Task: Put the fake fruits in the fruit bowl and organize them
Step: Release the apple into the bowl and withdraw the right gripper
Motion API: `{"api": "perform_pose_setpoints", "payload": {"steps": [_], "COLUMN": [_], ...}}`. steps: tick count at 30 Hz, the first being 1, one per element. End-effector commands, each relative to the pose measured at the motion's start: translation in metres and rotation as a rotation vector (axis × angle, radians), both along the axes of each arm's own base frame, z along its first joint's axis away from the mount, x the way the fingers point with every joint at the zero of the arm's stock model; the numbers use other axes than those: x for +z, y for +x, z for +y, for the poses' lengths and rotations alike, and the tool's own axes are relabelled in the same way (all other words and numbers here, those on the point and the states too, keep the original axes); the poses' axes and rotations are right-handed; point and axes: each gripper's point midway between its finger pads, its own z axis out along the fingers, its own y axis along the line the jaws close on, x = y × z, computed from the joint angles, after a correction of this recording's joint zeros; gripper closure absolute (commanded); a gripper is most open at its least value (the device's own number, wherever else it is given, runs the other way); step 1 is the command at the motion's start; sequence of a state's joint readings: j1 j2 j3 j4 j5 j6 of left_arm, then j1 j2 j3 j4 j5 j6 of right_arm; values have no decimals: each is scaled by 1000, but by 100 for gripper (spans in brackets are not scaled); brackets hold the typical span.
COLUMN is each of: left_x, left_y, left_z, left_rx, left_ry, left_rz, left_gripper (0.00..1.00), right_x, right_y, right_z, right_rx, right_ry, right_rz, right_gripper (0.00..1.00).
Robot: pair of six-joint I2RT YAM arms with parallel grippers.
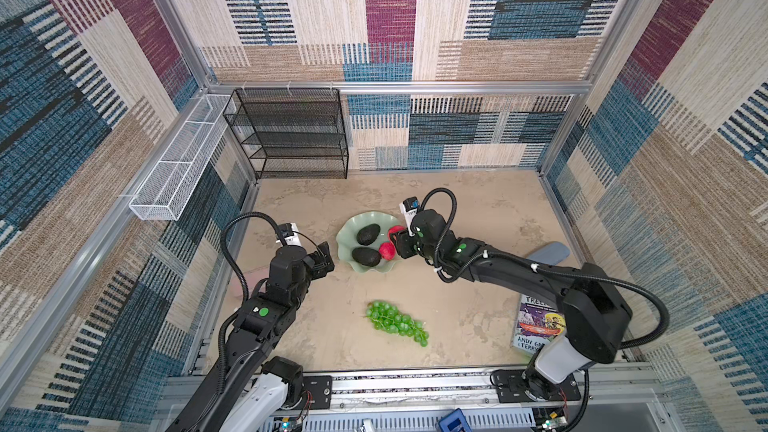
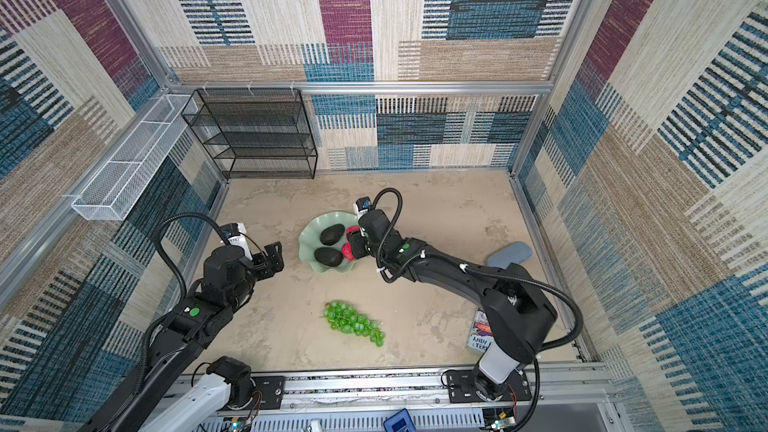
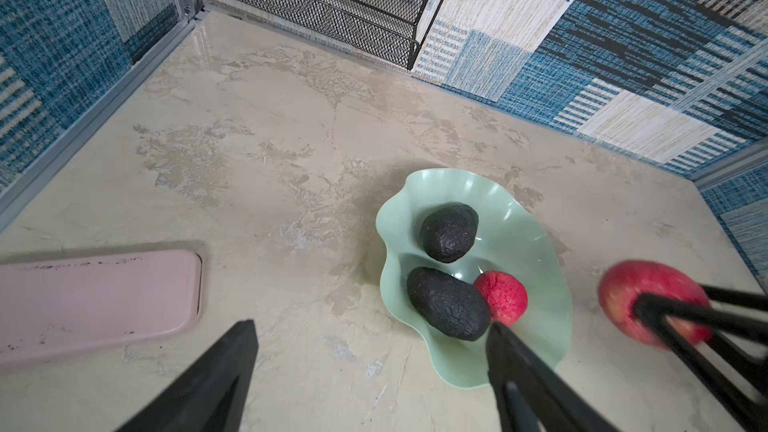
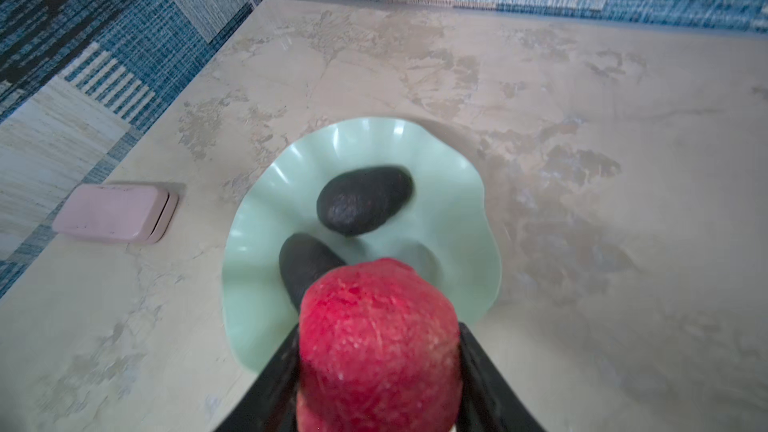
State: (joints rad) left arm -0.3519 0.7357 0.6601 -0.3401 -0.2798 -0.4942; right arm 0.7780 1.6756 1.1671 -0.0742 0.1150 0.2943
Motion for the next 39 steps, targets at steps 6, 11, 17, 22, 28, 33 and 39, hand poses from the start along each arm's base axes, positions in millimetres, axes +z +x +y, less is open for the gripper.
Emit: {"api": "perform_pose_setpoints", "payload": {"steps": [6,11,17,22,28,33,39], "left_x": [-21,-27,-24,-22,-20,-16,-10], "left_y": [-11,-15,-14,-14,-15,-15,-12], "left_z": [-13,-18,-16,-15,-12,-8,-3], "left_rx": [-39,-58,-56,-55,-50,-36,-32], "left_ry": [-132,-165,-146,-138,-130,-113,-59], "left_rz": [36,50,44,40,30,12,-5], "left_gripper": [11,11,10,10,10,10,10], "right_x": [-36,-58,-70,-59,-14,3,-14], "right_y": [50,60,63,63,37,-59,-157], "right_z": [32,32,29,28,13,5,-4], "right_rx": [81,74,63,61,101,373,584], "right_ry": [-24,-44,-61,-52,-9,84,111], "right_rz": [14,41,61,47,-24,-113,-143], "right_gripper": [51,48,35,28,21,7,3]}}
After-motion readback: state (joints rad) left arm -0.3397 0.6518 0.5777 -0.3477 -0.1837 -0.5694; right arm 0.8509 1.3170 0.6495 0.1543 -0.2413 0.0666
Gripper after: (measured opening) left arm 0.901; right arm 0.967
